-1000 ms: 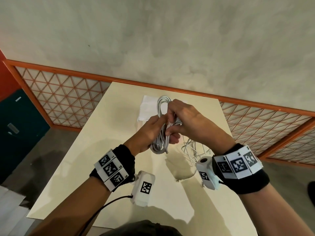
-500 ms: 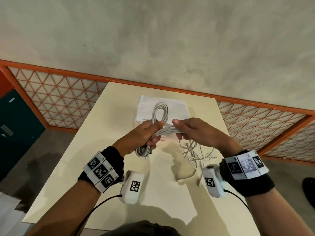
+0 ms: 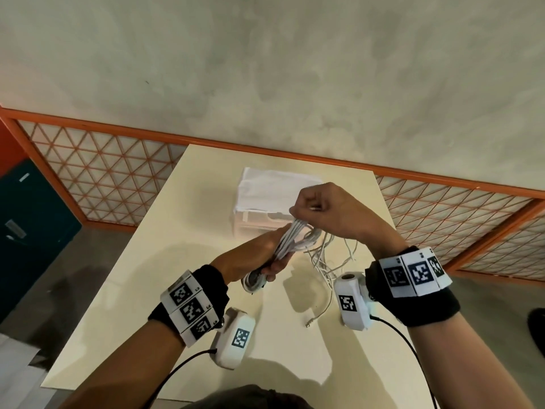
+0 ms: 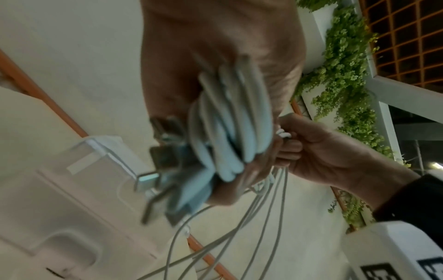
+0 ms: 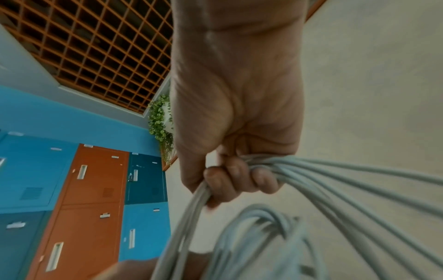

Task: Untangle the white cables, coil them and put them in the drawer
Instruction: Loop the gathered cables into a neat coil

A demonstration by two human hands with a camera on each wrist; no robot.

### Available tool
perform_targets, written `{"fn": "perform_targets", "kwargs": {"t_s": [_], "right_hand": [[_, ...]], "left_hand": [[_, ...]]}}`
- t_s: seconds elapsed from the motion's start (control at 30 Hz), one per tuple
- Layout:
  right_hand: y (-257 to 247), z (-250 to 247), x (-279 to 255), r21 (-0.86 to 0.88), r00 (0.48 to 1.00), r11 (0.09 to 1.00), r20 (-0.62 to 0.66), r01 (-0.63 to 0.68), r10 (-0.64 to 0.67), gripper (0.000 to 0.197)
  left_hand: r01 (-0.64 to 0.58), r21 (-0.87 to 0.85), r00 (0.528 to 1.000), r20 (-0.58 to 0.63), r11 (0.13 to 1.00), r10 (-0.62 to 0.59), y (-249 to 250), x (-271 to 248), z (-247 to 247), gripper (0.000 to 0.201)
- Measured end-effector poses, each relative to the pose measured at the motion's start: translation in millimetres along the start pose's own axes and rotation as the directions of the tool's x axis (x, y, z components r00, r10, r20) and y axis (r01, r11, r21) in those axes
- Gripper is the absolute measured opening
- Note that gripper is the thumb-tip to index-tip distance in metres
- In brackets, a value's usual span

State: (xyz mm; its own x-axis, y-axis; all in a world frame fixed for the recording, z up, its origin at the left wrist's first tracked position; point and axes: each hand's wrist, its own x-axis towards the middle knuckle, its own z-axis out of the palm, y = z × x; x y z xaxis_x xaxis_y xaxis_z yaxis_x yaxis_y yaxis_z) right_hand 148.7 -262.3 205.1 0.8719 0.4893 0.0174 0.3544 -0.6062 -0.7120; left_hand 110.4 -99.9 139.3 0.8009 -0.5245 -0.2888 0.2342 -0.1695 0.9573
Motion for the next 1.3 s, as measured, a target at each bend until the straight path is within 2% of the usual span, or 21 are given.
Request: {"fn": "perform_targets", "kwargs": {"t_s": [0.03, 0.1, 0.17, 0.23, 0.3, 0.4, 0.53, 0.6, 0.7, 0.8, 0.87, 1.0, 1.1, 1.13, 1.2, 1.3], "right_hand": [[-0.3, 0.9, 0.1, 0.055, 1.0, 0.998, -0.003, -0.021, 0.021, 0.012], [1.0, 2.5, 1.6, 0.11, 0.998, 0.993, -0.037, -0.047, 0.052, 0.023], [3.8, 5.0, 4.2, 0.065, 0.994, 0.997, -0.103, -0.038, 0.045, 0.026], [8.8, 8.1, 7.0, -0.023, 0.985, 0.999, -0.169, -0.042, 0.037, 0.024], [13.7, 11.8, 8.3, -0.13, 0.972, 0.989, -0.231, -0.069, 0.037, 0.022], [19.7, 13.7, 8.2, -0.274, 0.96, 0.955, -0.279, -0.111, 0.031, 0.02], [27.1, 9.0, 7.9, -0.251, 0.955, 0.96, -0.294, -0.126, 0.048, 0.041], [28.9, 3.6, 5.6, -0.208, 0.957, 0.969, -0.28, -0.135, 0.074, 0.051], [38.7, -3.9, -5.5, 0.082, 0.969, 0.986, -0.187, -0.148, 0.161, 0.061], [46.6, -1.2, -20.2, 0.256, 0.991, 0.966, -0.112, -0.036, 0.066, 0.051], [46.4, 10.9, -24.5, 0.286, 0.989, 0.958, -0.148, 0.031, 0.012, 0.045], [34.2, 39.3, -21.8, 0.434, 0.928, 0.9, -0.348, 0.036, 0.13, 0.039], [24.6, 52.8, -15.6, 0.463, 0.887, 0.885, -0.43, 0.058, 0.167, 0.027], [20.3, 55.7, -14.2, 0.455, 0.88, 0.888, -0.445, 0.066, 0.163, 0.023], [17.3, 59.9, -11.9, 0.439, 0.874, 0.896, -0.458, 0.061, 0.165, 0.028], [12.5, 57.2, -13.2, 0.466, 0.916, 0.884, -0.372, 0.042, 0.152, 0.043]], "left_hand": [[-0.001, 0.019, 1.0, 0.002, 1.0, 0.001, -0.3, 0.1, 2.2, 0.048], [0.02, -0.014, 1.0, 0.001, 1.0, -0.019, -1.3, 0.2, 6.1, 0.054], [0.036, -0.049, 0.999, 0.001, 0.998, -0.036, -1.4, 0.8, 9.0, 0.069], [0.036, -0.01, 0.999, 0.014, 0.999, -0.036, -0.4, 0.8, 11.3, 0.075], [0.016, 0.091, 1.0, 0.02, 0.996, -0.018, 2.1, -1.6, 13.5, 0.069], [0.004, 0.222, 1.0, -0.03, 0.975, 0.003, 1.1, -1.0, 13.2, 0.047], [-0.027, 0.196, 0.995, -0.087, 0.98, 0.045, -0.6, 3.2, 8.2, 0.038], [-0.062, 0.18, 0.99, -0.11, 0.982, 0.083, 0.8, 2.2, 1.9, 0.038], [-0.109, 0.12, 0.981, -0.146, 0.987, 0.126, 1.1, -3.8, -9.6, 0.036], [-0.149, 0.072, 0.964, -0.214, 0.986, 0.161, 0.8, -8.6, -16.1, 0.034], [-0.209, 0.036, 0.942, -0.261, 0.977, 0.212, -0.1, -9.5, -17.8, 0.035], [-0.302, -0.012, 0.911, -0.298, 0.953, 0.285, -5.4, -5.4, -12.9, 0.032], [-0.343, -0.018, 0.908, -0.264, 0.939, 0.326, -8.5, 1.2, -3.5, 0.025], [-0.358, -0.012, 0.904, -0.257, 0.934, 0.343, -8.5, 3.4, -1.1, 0.023], [-0.378, -0.011, 0.892, -0.273, 0.926, 0.361, -9.4, 6.6, 1.4, 0.021], [-0.407, -0.014, 0.86, -0.343, 0.913, 0.378, -12.8, 8.1, 3.7, 0.018]]}}
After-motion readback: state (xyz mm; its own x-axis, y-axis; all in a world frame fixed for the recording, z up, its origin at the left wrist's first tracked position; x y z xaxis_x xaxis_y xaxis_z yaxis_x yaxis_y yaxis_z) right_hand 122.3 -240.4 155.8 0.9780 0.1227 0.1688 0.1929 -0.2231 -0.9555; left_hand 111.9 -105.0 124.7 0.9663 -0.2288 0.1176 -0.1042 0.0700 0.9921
